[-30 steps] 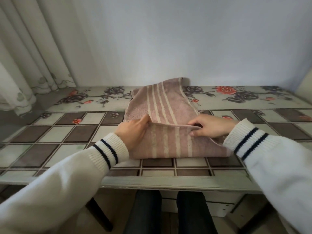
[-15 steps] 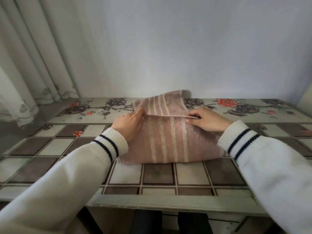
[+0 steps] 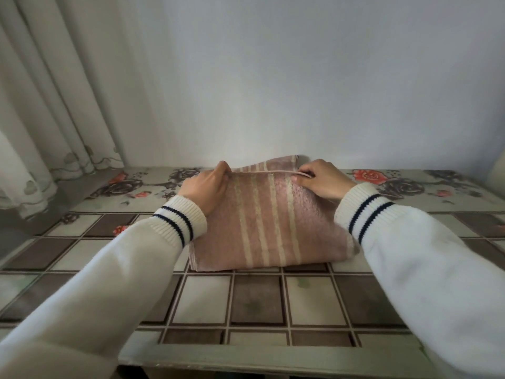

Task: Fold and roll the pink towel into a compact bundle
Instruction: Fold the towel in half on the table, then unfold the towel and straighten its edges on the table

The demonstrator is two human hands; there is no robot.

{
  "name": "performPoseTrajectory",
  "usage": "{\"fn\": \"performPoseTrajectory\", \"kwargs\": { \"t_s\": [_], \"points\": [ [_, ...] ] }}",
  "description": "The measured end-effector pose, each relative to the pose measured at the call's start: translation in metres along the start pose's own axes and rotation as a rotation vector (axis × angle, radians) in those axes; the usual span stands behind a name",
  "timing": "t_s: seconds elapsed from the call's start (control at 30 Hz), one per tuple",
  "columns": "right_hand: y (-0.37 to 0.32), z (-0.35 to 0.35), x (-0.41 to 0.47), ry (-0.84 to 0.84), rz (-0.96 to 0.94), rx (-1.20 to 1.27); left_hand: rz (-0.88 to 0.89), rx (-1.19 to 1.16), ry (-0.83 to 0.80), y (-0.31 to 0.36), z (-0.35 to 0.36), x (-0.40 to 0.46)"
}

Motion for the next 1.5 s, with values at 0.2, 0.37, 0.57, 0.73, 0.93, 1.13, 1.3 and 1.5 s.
{"fn": "performPoseTrajectory", "kwargs": {
  "t_s": [0.2, 0.37, 0.57, 0.73, 0.93, 1.13, 1.3, 1.5],
  "points": [
    [0.003, -0.005, 0.018, 0.019, 0.032, 0.041, 0.01, 0.021, 0.028, -0.002, -0.003, 0.021],
    [0.009, -0.008, 0.037, 0.039, 0.049, 0.045, 0.002, 0.026, 0.022, -0.005, -0.003, 0.038],
    [0.013, -0.006, 0.058, 0.043, 0.074, 0.048, -0.006, 0.029, 0.009, -0.014, 0.0, 0.055],
    [0.016, -0.004, 0.075, 0.048, 0.081, 0.053, -0.015, 0.024, 0.017, -0.02, 0.005, 0.069],
    [0.022, -0.003, 0.096, 0.06, 0.076, 0.054, -0.014, 0.029, 0.032, -0.028, 0.009, 0.089],
    [0.028, -0.005, 0.116, 0.076, 0.081, 0.053, -0.012, 0.037, 0.054, -0.035, 0.014, 0.108],
    [0.031, -0.007, 0.134, 0.088, 0.076, 0.044, -0.027, 0.025, 0.052, -0.041, 0.017, 0.124],
    [0.036, -0.005, 0.157, 0.101, 0.09, 0.034, -0.059, 0.019, 0.058, -0.046, 0.019, 0.141]
  ]
}}
Point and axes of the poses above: each hand's wrist, its own x-axis towards the middle knuckle, its own z-axis out of the palm, y = z × x, the point moved 1 cm from there along x, towards the middle knuckle, and after that the axes turned 14 degrees about -x, right-handed, at the moved point
